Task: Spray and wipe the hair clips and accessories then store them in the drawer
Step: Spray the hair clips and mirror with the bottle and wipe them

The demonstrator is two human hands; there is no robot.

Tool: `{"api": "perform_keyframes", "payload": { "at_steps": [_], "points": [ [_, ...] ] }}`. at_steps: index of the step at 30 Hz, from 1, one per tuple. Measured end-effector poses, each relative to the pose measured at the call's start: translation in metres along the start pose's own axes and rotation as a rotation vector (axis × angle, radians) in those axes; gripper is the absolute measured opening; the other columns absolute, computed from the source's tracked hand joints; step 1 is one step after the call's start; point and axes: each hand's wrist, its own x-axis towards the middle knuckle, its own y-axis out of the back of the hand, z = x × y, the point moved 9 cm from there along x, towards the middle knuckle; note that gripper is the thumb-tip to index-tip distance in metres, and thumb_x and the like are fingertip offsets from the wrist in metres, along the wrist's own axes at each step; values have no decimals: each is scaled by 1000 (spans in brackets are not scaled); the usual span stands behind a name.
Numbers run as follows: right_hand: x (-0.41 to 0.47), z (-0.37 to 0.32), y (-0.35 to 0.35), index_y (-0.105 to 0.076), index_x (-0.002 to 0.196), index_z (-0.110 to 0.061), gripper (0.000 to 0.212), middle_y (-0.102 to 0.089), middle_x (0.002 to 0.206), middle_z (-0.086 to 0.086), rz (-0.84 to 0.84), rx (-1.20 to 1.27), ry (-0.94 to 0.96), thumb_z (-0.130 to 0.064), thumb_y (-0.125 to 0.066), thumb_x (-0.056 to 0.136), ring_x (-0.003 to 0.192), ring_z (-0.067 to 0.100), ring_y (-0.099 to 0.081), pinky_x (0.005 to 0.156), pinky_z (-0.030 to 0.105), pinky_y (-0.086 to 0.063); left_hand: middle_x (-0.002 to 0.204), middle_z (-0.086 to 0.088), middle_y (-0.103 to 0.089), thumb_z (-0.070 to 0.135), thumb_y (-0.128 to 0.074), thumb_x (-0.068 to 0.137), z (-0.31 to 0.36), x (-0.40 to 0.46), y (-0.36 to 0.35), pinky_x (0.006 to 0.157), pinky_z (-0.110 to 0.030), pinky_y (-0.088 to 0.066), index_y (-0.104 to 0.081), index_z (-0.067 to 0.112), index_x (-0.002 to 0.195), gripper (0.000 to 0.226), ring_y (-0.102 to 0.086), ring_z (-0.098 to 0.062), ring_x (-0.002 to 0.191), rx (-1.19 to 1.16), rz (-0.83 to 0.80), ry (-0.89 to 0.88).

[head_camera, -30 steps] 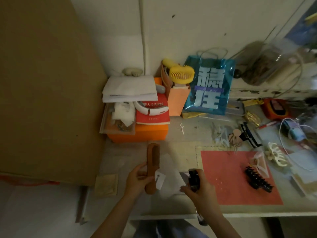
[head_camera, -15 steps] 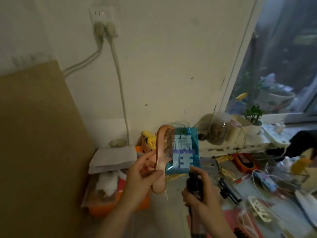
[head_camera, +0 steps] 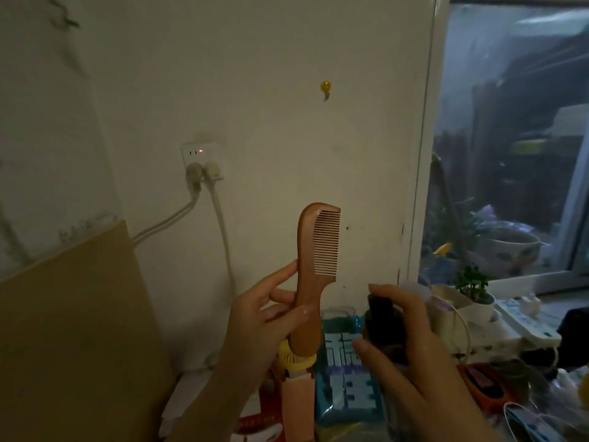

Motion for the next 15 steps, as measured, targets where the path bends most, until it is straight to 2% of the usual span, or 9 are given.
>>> {"api": "perform_keyframes", "payload": {
  "at_steps": [5, 9, 11, 13, 15],
  "points": [
    [27, -38, 23, -10, 102, -78, 55, -42, 102, -39, 92, -208, 152, -56, -48, 70, 103, -27, -41, 78, -5, -39, 70, 10, -69, -2, -68, 75, 28, 22, 3, 64, -21, -56, -58, 38, 109, 54, -71, -12, 78, -31, 0, -76],
    [42, -60, 27, -11, 106, -76, 47, -39, 104, -44, 112, -301, 254, -65, -40, 71, 102, -27, -42, 82, -5, -36, 73, 6, -69, 0, -68, 75, 33, 28, 4, 62, -21, -56, -58, 37, 112, 54, -71, -15, 80, -59, 7, -84],
    [47, -70, 32, -19, 110, -68, 47, -44, 99, -38, 166, -306, 319, -60, -50, 77, 94, -22, -49, 79, -4, -37, 72, 7, -69, -1, -68, 76, 31, 29, 4, 62, -21, -57, -57, 37, 112, 53, -71, -15, 80, -66, 9, -82],
    [48, -77, 38, -23, 109, -60, 57, -46, 88, -34, 233, -303, 360, -54, -64, 70, 88, -23, -50, 73, -6, -36, 71, 9, -69, 0, -68, 76, 29, 29, 4, 63, -20, -56, -57, 37, 110, 52, -71, -15, 80, -62, 3, -83],
    [50, -78, 41, -23, 105, -58, 65, -44, 86, -34, 270, -324, 365, -43, -73, 66, 89, -26, -48, 72, -9, -34, 70, 10, -69, 0, -68, 75, 27, 28, 3, 65, -21, -57, -57, 38, 109, 52, -71, -15, 80, -49, -4, -84]
  ]
}}
